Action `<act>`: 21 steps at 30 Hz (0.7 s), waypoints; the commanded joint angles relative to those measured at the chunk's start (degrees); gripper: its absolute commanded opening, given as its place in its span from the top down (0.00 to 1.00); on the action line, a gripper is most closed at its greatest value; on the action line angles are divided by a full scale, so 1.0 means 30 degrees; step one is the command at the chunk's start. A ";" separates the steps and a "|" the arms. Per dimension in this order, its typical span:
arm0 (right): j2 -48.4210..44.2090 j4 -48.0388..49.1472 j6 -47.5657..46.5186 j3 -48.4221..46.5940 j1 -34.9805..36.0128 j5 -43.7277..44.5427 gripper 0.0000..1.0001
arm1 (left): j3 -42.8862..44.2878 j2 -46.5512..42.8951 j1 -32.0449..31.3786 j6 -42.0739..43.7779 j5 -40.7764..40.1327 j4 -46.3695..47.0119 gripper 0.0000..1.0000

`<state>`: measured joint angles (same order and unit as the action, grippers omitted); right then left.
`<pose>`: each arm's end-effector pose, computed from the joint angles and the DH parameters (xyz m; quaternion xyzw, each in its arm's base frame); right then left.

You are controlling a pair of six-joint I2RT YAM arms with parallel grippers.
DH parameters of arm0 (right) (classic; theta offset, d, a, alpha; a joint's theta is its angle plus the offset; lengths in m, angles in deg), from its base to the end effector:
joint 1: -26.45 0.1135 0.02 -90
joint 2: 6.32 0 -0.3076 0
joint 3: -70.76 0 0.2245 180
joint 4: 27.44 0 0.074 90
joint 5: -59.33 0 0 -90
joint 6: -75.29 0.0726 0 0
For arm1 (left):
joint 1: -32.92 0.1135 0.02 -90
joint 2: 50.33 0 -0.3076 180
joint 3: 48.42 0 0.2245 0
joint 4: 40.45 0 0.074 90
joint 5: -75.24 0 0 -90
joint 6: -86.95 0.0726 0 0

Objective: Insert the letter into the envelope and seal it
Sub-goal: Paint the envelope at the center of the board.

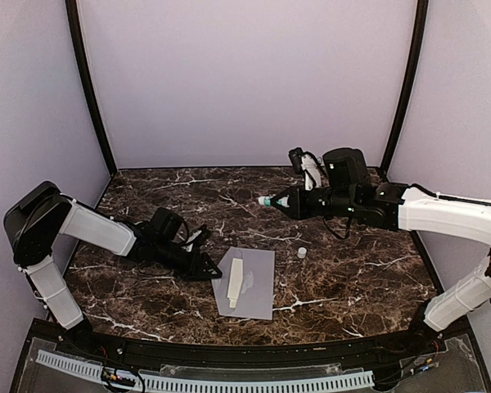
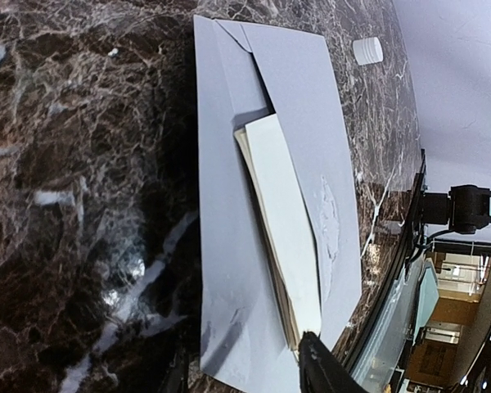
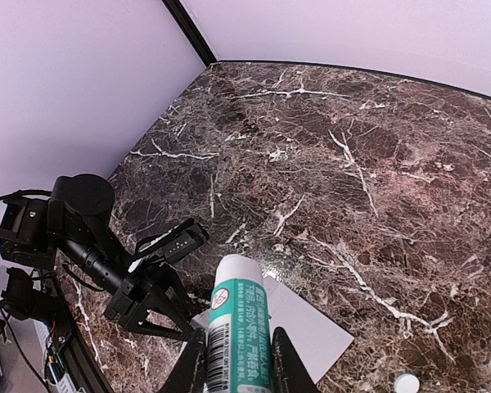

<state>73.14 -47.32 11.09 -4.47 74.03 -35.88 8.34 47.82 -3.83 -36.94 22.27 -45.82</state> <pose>0.2118 0.2415 0.3396 -0.1827 0.8186 0.3552 0.4128 0.2322 -0.2280 0.1734 0.1390 0.8783 -0.4429 0.1144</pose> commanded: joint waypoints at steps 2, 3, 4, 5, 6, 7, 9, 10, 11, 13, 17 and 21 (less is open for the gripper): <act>-0.0316 0.0391 0.0123 0.0133 -0.0095 -0.0197 0.99 | 0.0570 0.0211 -0.0167 -0.0100 0.0625 0.0521 0.57; -0.0320 0.0316 0.0092 0.0155 -0.0095 -0.0196 0.99 | 0.0602 0.0169 -0.0170 -0.0100 0.0600 0.0520 0.59; -0.0310 0.0230 0.0074 0.0135 -0.0095 -0.0238 0.99 | 0.0640 0.0147 -0.0171 -0.0100 0.0566 0.0534 0.59; -0.0286 0.0183 0.0028 0.0151 -0.0077 -0.0274 0.99 | 0.0666 0.0146 -0.0171 -0.0100 0.0556 0.0545 0.61; -0.0288 0.0096 0.0000 0.0175 -0.0082 -0.0345 0.99 | 0.0700 0.0150 -0.0186 -0.0100 0.0533 0.0548 0.63; -0.0243 0.0041 -0.0049 0.0142 -0.0068 -0.0431 0.99 | 0.0725 0.0205 -0.0197 -0.0100 0.0539 0.0534 0.64; -0.0208 -0.0128 -0.0182 0.0126 -0.0066 -0.0851 0.99 | 0.0912 0.0326 -0.0200 -0.0041 0.0614 0.0305 0.68; -0.0197 -0.0221 -0.0286 0.0109 -0.0044 -0.1109 0.99 | 0.1062 0.0388 -0.0200 0.0120 0.0665 0.0063 0.72; -0.0159 -0.0383 -0.0358 0.0054 -0.0016 -0.1259 0.99 | 0.1170 0.0403 -0.0200 0.0230 0.0678 -0.0075 0.73; -0.0071 -0.1004 -0.0567 -0.0131 0.0110 -0.1384 0.99 | 0.1491 0.0457 -0.0200 0.0597 0.0576 -0.0551 0.76; 0.0280 -0.2546 -0.1171 -0.0626 0.0529 -0.1894 1.00 | 0.2254 0.0686 -0.0244 0.1317 0.0359 -0.1332 0.79; 0.0758 -0.4038 -0.1588 -0.1062 0.1140 -0.2243 1.00 | 0.2904 0.1136 -0.0446 0.1881 -0.0015 -0.2220 0.83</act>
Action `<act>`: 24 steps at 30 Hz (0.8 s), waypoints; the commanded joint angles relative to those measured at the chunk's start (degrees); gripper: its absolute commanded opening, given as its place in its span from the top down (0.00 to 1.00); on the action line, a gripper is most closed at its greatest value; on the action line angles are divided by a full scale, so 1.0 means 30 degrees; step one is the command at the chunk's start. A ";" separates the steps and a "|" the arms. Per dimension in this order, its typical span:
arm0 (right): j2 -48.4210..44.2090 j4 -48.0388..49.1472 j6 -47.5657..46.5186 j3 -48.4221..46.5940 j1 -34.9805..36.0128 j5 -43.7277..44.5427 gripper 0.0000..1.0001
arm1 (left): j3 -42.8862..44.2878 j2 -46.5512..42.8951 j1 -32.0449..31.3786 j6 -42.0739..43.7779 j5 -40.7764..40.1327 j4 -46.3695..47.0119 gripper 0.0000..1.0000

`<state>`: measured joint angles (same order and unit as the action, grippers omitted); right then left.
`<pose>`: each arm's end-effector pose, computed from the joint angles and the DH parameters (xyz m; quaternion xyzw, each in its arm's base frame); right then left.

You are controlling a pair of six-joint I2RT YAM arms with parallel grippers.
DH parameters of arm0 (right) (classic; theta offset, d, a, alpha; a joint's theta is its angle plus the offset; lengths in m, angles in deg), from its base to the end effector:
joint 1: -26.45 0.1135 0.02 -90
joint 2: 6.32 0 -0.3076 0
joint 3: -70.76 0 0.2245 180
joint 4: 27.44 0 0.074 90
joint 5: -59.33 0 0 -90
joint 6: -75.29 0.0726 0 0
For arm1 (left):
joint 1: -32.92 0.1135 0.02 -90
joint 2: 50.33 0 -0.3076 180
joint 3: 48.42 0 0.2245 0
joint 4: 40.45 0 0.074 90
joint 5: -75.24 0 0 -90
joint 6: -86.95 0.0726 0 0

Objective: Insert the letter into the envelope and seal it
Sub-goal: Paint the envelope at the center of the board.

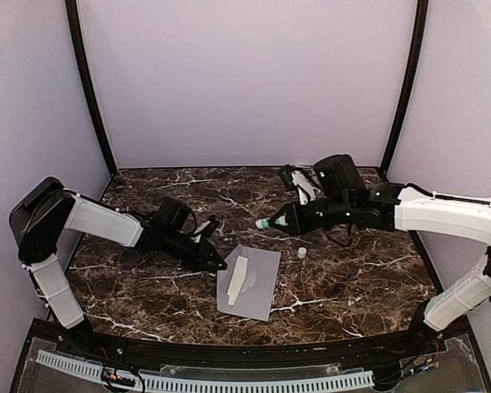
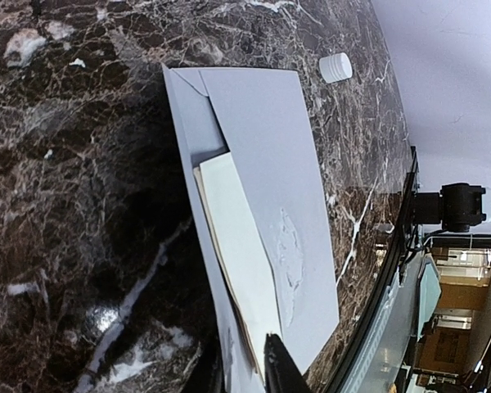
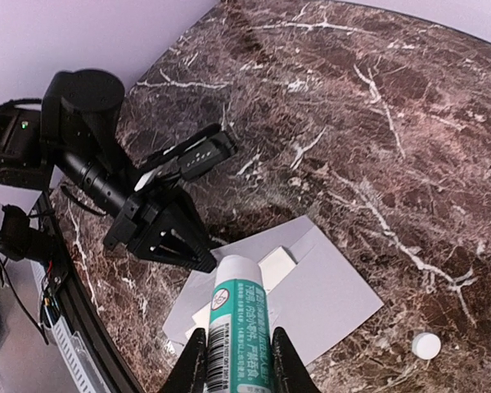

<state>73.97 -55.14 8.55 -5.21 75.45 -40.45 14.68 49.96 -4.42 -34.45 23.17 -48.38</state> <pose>0.1976 0.2461 0.3226 -0.2344 0.8404 0.3449 0.3461 0.2483 -0.2456 0.1874 0.1692 0.8665 -0.4517 0.1284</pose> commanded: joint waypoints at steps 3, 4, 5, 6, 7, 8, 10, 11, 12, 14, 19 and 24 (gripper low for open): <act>0.0816 -0.2259 -0.0912 -0.1182 0.1079 -0.0549 1.00 | 0.1109 0.0659 -0.0517 0.1409 -0.0640 -0.1831 0.85; 0.0960 -0.2537 -0.0968 -0.1316 0.1257 -0.0439 1.00 | 0.1291 0.0694 -0.0582 0.1646 -0.0839 -0.2124 0.85; 0.1121 -0.2865 -0.1004 -0.1454 0.1388 -0.0348 1.00 | 0.1385 0.0736 -0.0683 0.1764 -0.0970 -0.2266 0.86; 0.1276 -0.3064 -0.1016 -0.1552 0.1532 -0.0340 1.00 | 0.1551 0.0748 -0.0739 0.2028 -0.1230 -0.2379 0.87; 0.1446 -0.3231 -0.1006 -0.1619 0.1675 -0.0332 1.00 | 0.1618 0.0756 -0.0817 0.2160 -0.1371 -0.2657 0.87; 0.1599 -0.3355 -0.0990 -0.1679 0.1835 -0.0389 1.00 | 0.1741 0.0773 -0.0850 0.2369 -0.1623 -0.2997 0.88; 0.1991 -0.3600 -0.0934 -0.1700 0.2176 -0.0453 1.00 | 0.1864 0.0809 -0.0895 0.2606 -0.1756 -0.3257 0.92; 0.2176 -0.3719 -0.0882 -0.1740 0.2352 -0.0551 1.00 | 0.1891 0.0799 -0.0904 0.2669 -0.1780 -0.3301 0.92; 0.2364 -0.3789 -0.0836 -0.1760 0.2488 -0.0699 1.00 | 0.1970 0.0798 -0.0924 0.2818 -0.1769 -0.3414 0.96; 0.2685 -0.3854 -0.0663 -0.1784 0.2733 -0.0790 1.00 | 0.2225 0.0790 -0.0979 0.3193 -0.1734 -0.3727 1.00; 0.3834 -0.4674 -0.0529 -0.2569 0.2939 -0.0051 1.00 | 0.3445 0.0818 -0.1267 0.5193 -0.1785 -0.5117 1.00; 0.5075 -0.5438 -0.0341 -0.3161 0.2951 0.0491 1.00 | 0.4059 0.0810 -0.1983 0.6669 -0.2956 -0.6771 1.00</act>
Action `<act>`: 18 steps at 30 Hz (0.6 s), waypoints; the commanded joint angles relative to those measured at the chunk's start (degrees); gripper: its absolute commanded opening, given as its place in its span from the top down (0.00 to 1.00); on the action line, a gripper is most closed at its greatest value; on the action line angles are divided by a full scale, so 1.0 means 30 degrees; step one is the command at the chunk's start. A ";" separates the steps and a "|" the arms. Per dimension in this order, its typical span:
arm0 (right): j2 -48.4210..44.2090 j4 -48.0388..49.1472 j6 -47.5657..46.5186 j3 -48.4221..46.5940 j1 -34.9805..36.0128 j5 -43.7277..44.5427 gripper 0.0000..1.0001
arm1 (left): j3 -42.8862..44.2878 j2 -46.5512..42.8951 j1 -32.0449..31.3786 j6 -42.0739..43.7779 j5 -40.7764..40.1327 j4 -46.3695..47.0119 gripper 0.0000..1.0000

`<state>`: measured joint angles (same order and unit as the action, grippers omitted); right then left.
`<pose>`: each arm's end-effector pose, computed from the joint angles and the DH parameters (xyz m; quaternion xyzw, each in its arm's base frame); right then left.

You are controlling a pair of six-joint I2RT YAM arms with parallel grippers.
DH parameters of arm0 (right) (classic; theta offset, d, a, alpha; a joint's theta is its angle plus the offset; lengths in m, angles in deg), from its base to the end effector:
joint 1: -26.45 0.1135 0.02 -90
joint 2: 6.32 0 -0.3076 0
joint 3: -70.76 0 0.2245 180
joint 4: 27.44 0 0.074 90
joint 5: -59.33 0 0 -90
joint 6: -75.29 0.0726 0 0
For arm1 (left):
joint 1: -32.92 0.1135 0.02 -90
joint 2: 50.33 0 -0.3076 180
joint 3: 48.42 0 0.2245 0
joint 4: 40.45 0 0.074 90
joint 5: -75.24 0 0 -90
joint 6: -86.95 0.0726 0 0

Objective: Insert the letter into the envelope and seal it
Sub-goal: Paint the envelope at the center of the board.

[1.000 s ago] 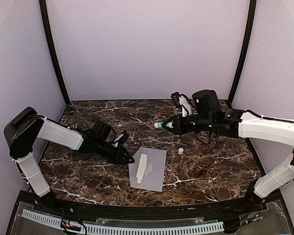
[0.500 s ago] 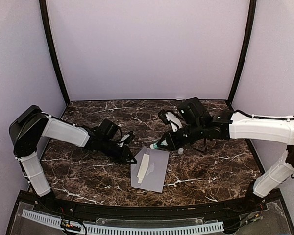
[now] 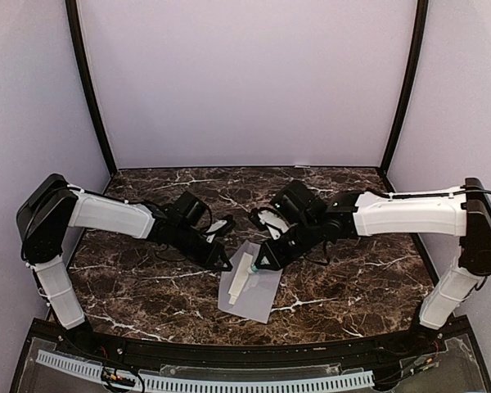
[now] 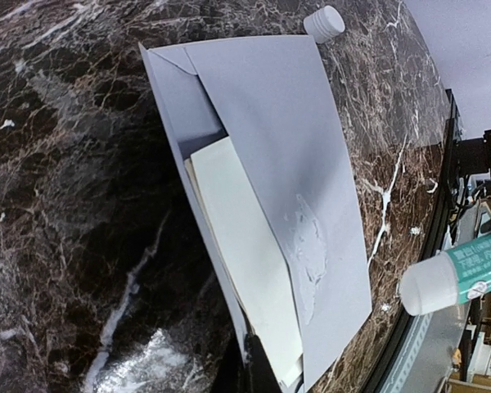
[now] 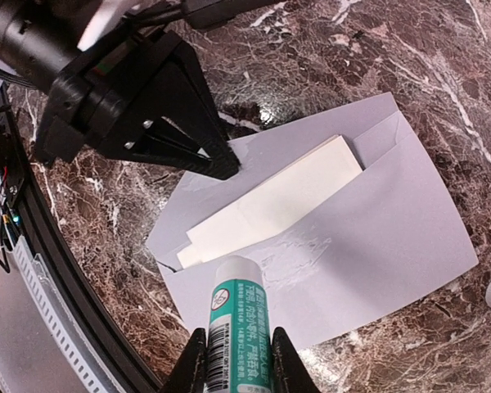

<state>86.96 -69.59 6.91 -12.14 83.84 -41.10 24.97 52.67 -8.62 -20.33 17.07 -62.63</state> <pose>0.1759 0.2993 0.2647 -0.3174 0.8886 0.2699 0.1920 0.2503 -0.2729 0.1957 0.2787 0.8696 -0.3803 0.1470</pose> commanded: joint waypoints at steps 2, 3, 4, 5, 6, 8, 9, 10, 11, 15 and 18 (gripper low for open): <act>0.1077 -0.0949 0.0174 -0.1003 0.0187 0.1128 1.00 | 0.0794 -0.0013 -0.0789 0.2285 -0.1113 -0.2341 1.00; 0.1234 -0.1089 0.0188 -0.1064 0.0190 0.1310 1.00 | 0.0851 0.0024 -0.0840 0.2342 -0.1125 -0.2401 1.00; 0.1400 -0.1206 0.0183 -0.1156 0.0187 0.1424 1.00 | 0.0885 0.0081 -0.0870 0.2351 -0.1122 -0.2469 1.00; 0.1531 -0.1319 0.0189 -0.1211 0.0204 0.1516 1.00 | 0.0984 0.0132 -0.0880 0.2373 -0.1120 -0.2500 1.00; 0.1661 -0.1403 0.0176 -0.1273 0.0181 0.1564 1.00 | 0.1010 0.0155 -0.0909 0.2396 -0.1120 -0.2539 1.00; 0.1921 -0.1496 0.0146 -0.1344 0.0232 0.1665 1.00 | 0.1110 0.0197 -0.0936 0.2439 -0.1130 -0.2644 1.00; 0.2035 -0.1535 0.0145 -0.1374 0.0280 0.1765 1.00 | 0.1135 0.0227 -0.0942 0.2446 -0.1100 -0.2654 1.00; 0.2159 -0.1617 0.0177 -0.1403 0.0334 0.1891 1.00 | 0.1156 0.0246 -0.0940 0.2447 -0.1110 -0.2646 1.00; 0.2256 -0.1612 0.0156 -0.1436 0.0348 0.1922 1.00 | 0.1155 0.0261 -0.0932 0.2426 -0.1073 -0.2662 1.00; 0.2545 -0.1374 0.0144 -0.1463 0.0414 0.1786 1.00 | 0.1183 0.0335 -0.0931 0.2354 -0.0979 -0.2645 1.00; 0.2795 -0.1387 0.0119 -0.1470 0.0451 0.1822 1.00 | 0.1225 0.0375 -0.0947 0.2327 -0.0897 -0.2609 1.00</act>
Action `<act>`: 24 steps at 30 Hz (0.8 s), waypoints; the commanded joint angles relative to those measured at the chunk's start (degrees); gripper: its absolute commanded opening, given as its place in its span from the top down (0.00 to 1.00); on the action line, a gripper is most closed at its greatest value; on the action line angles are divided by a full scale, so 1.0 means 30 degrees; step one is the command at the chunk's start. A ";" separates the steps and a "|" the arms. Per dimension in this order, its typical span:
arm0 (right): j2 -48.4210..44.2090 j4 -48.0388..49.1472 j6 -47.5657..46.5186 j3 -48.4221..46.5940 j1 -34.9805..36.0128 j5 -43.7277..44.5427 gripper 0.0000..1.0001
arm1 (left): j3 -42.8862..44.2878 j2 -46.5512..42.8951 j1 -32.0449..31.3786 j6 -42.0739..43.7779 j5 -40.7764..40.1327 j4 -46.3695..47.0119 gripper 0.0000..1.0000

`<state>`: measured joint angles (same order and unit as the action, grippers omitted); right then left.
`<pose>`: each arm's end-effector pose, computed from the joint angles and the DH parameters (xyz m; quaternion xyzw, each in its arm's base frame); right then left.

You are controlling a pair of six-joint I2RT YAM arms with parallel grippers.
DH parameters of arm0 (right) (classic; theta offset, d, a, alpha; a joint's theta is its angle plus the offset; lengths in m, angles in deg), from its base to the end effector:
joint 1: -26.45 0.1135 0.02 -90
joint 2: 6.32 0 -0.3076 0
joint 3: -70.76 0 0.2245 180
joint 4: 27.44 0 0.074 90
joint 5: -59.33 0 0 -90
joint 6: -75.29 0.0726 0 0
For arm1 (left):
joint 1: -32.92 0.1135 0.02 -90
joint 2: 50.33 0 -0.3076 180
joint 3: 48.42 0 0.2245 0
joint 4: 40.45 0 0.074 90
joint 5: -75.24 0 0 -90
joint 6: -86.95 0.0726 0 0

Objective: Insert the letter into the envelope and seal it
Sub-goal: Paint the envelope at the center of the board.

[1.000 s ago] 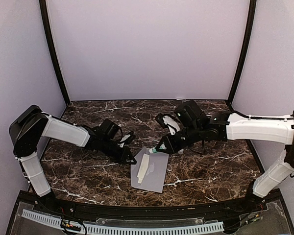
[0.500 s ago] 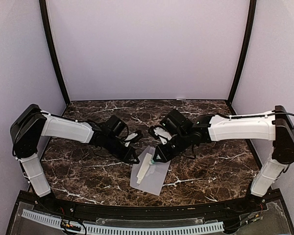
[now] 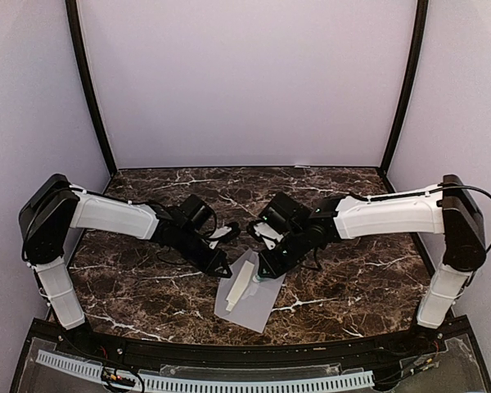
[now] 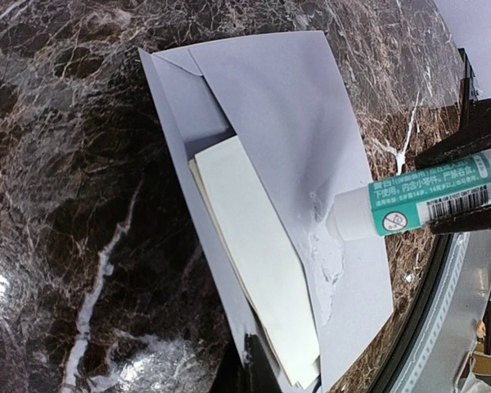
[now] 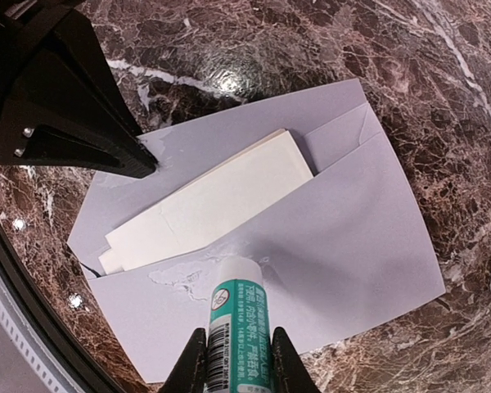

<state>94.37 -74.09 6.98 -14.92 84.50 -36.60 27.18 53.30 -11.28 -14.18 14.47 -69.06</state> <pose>0.1859 0.3122 0.2289 -0.3141 0.9160 0.1952 0.1555 0.2378 -0.2807 0.1922 0.3332 0.8680 -0.3430 0.1338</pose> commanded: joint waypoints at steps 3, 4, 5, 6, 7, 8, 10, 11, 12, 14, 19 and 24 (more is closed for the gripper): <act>0.0494 0.0244 0.0049 -0.0531 0.0276 0.0473 1.00 | 0.0497 0.0221 -0.0070 0.0237 0.0093 -0.0395 1.00; 0.0548 0.0289 0.0011 -0.0543 0.0259 0.0530 1.00 | 0.0481 0.0226 -0.0079 0.0221 0.0134 -0.0401 1.00; 0.0622 0.0281 -0.0044 -0.0559 0.0268 0.0603 1.00 | 0.0479 0.0251 -0.0079 0.0224 0.0161 -0.0391 1.00; 0.0712 0.0293 -0.0073 -0.0594 0.0255 0.0664 1.00 | 0.0491 0.0270 -0.0084 0.0225 0.0202 -0.0400 1.00; 0.0781 0.0306 -0.0107 -0.0639 0.0282 0.0686 1.00 | 0.0498 0.0284 -0.0080 0.0225 0.0239 -0.0384 1.00; 0.0896 0.0289 -0.0157 -0.0648 0.0282 0.0692 1.00 | 0.0525 0.0301 -0.0070 0.0211 0.0273 -0.0381 1.00; 0.1061 0.0289 -0.0225 -0.0716 0.0331 0.0715 1.00 | 0.0522 0.0335 -0.0076 0.0176 0.0355 -0.0353 1.00; 0.1155 0.0269 -0.0276 -0.0742 0.0358 0.0758 1.00 | 0.0514 0.0359 -0.0071 0.0172 0.0359 -0.0335 1.00; 0.1225 0.0222 -0.0326 -0.0775 0.0398 0.0815 1.00 | 0.0507 0.0373 -0.0080 0.0146 0.0377 -0.0287 1.00; 0.1408 0.0129 -0.0405 -0.0848 0.0427 0.0890 1.00 | 0.0527 0.0402 -0.0073 0.0102 0.0452 -0.0253 1.00; 0.1689 -0.0169 -0.0587 -0.1035 0.0667 0.0872 1.00 | 0.0491 0.0489 -0.0078 -0.0040 0.0627 -0.0161 1.00; 0.1931 -0.0660 -0.0795 -0.1241 0.0991 0.0603 1.00 | 0.0492 0.0572 -0.0064 -0.0259 0.0680 -0.0032 1.00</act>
<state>98.83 -75.06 5.65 -17.23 85.83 -34.20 27.81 54.13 -11.28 -14.40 15.54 -69.34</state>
